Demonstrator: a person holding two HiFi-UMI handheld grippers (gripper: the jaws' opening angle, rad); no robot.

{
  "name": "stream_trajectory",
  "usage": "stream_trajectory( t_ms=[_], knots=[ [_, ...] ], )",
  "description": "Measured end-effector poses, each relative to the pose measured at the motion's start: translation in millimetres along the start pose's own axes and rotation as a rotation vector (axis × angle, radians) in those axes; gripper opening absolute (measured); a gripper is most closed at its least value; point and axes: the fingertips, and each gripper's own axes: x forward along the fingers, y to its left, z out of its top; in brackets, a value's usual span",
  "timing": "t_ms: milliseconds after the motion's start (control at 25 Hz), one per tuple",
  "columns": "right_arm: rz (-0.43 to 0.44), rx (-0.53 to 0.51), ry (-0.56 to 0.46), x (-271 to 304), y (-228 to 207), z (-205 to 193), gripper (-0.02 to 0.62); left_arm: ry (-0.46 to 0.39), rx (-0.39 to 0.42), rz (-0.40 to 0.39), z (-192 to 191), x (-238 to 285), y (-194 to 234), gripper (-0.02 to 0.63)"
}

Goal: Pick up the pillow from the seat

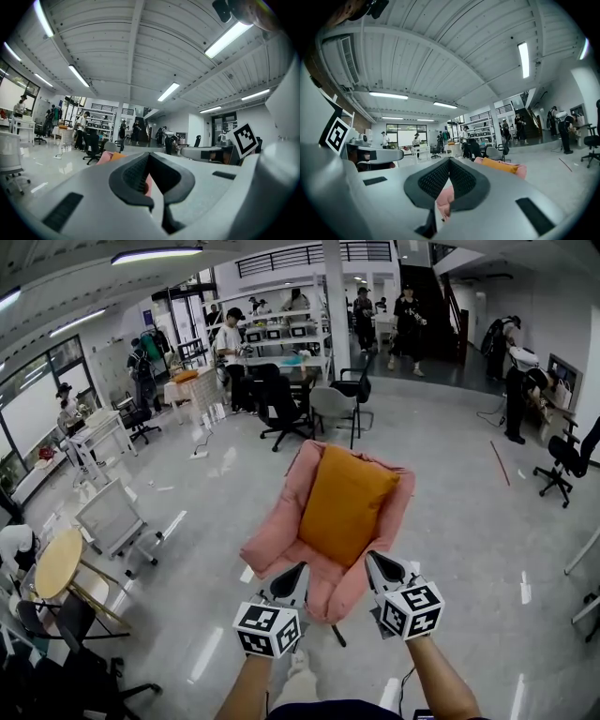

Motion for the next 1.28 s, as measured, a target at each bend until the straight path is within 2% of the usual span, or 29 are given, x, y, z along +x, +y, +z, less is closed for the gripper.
stream_trajectory(
  t_ms=[360,640,1280],
  knots=[
    [-0.009,0.017,0.009,48,-16,-3,0.017,0.006,0.003,-0.01,2,35,38,0.0],
    [-0.027,0.027,0.032,83,-30,-3,0.017,0.015,-0.024,-0.026,7,63,64,0.0],
    [-0.104,0.045,0.057,161,-58,7,0.017,0.058,-0.023,-0.085,18,128,131,0.0]
  ],
)
